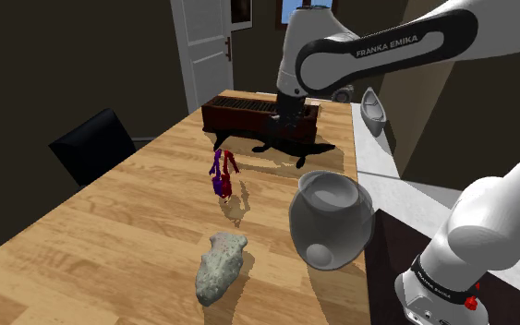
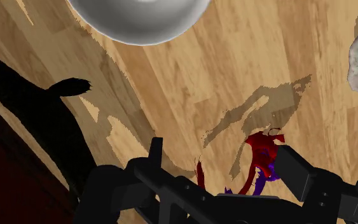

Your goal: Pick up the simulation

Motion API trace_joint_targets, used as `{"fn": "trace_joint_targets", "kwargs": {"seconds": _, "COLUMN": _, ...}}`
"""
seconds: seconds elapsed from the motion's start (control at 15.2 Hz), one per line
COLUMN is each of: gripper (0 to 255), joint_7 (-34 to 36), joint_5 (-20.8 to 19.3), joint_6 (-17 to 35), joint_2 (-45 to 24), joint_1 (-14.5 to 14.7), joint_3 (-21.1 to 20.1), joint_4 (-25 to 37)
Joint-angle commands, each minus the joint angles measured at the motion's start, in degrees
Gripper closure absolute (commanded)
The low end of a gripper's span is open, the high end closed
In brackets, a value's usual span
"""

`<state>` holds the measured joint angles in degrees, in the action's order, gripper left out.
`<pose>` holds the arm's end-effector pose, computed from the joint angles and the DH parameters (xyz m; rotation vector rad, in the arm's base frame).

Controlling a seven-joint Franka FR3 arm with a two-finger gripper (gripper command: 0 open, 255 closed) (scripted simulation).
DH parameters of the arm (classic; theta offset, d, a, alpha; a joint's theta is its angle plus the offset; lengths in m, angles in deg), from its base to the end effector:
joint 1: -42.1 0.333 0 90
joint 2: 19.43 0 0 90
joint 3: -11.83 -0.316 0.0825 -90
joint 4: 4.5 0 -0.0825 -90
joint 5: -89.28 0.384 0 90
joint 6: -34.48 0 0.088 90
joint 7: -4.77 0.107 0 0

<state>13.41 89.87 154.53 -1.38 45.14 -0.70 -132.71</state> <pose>0.4564 0.1349 0.5100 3.1023 0.1734 0.2710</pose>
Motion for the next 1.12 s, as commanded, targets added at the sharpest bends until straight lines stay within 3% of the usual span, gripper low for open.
{"fn": "trace_joint_targets", "kwargs": {"seconds": 0.0, "gripper": 0, "joint_7": 1.83, "joint_5": -0.86, "joint_6": 2.52, "joint_2": -3.7, "joint_1": 0.12, "joint_3": -1.3, "joint_4": 1.11}}
{"fn": "trace_joint_targets", "kwargs": {"seconds": 0.53, "gripper": 0, "joint_7": 10.86, "joint_5": -7.62, "joint_6": 8.02, "joint_2": -20.37, "joint_1": 1.63, "joint_3": -5.57, "joint_4": 11.11}}
{"fn": "trace_joint_targets", "kwargs": {"seconds": 1.06, "gripper": 0, "joint_7": 18.31, "joint_5": -15.23, "joint_6": 8.94, "joint_2": -36.48, "joint_1": 5.93, "joint_3": -5.98, "joint_4": 24.53}}
